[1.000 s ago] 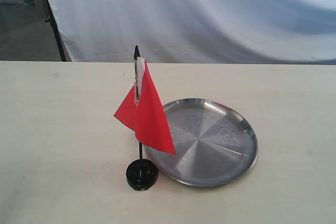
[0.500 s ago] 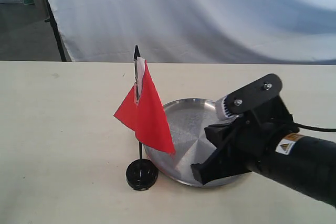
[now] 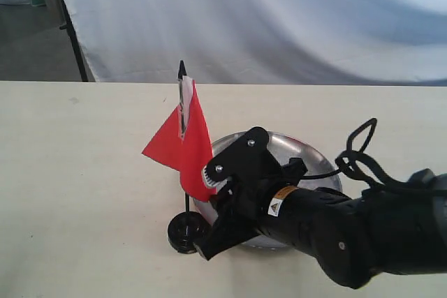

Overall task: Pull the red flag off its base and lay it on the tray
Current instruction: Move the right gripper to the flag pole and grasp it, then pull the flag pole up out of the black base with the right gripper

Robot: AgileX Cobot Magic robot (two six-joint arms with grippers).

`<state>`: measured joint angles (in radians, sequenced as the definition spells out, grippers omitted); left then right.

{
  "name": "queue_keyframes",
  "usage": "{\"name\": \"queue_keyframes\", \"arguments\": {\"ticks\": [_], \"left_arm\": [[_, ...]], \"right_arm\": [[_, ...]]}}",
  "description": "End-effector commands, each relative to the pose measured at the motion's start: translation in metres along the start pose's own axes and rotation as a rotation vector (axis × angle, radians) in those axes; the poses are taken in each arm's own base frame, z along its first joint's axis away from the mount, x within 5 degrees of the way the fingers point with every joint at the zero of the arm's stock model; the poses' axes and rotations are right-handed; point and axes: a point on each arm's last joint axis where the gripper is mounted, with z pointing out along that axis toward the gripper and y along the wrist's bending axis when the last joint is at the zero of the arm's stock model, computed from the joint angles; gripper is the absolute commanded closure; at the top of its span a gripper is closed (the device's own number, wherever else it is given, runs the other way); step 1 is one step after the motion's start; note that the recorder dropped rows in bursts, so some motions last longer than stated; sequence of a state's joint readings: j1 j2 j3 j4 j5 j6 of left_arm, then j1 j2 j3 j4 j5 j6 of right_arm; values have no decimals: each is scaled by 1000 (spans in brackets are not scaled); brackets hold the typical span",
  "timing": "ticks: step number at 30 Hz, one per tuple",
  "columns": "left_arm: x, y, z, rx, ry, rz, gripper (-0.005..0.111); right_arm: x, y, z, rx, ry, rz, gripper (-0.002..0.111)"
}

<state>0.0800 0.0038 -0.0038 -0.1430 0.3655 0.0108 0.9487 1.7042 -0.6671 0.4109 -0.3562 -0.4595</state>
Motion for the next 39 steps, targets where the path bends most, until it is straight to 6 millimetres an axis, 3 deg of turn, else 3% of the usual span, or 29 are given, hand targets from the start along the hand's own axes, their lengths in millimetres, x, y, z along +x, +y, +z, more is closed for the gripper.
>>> {"name": "queue_keyframes", "arguments": {"ticks": [1, 3, 8, 10, 16, 25, 29, 39], "left_arm": [[1, 0, 0, -4, 1, 0, 107], [1, 0, 0, -4, 1, 0, 107], [1, 0, 0, -4, 1, 0, 107], [1, 0, 0, -4, 1, 0, 107], [1, 0, 0, -4, 1, 0, 107], [1, 0, 0, -4, 1, 0, 107], [1, 0, 0, -4, 1, 0, 107], [1, 0, 0, -4, 1, 0, 107]], "right_arm": [[-6, 2, 13, -1, -6, 97, 29], [-7, 2, 17, -3, -2, 105, 31], [-12, 4, 26, -12, 7, 128, 51], [-16, 5, 30, -15, 3, 129, 54], [-14, 11, 41, -67, 108, 128, 54], [1, 18, 39, -137, 277, 116, 54], [1, 18, 39, -136, 274, 116, 54], [-17, 10, 43, -51, 70, 138, 54]]}}
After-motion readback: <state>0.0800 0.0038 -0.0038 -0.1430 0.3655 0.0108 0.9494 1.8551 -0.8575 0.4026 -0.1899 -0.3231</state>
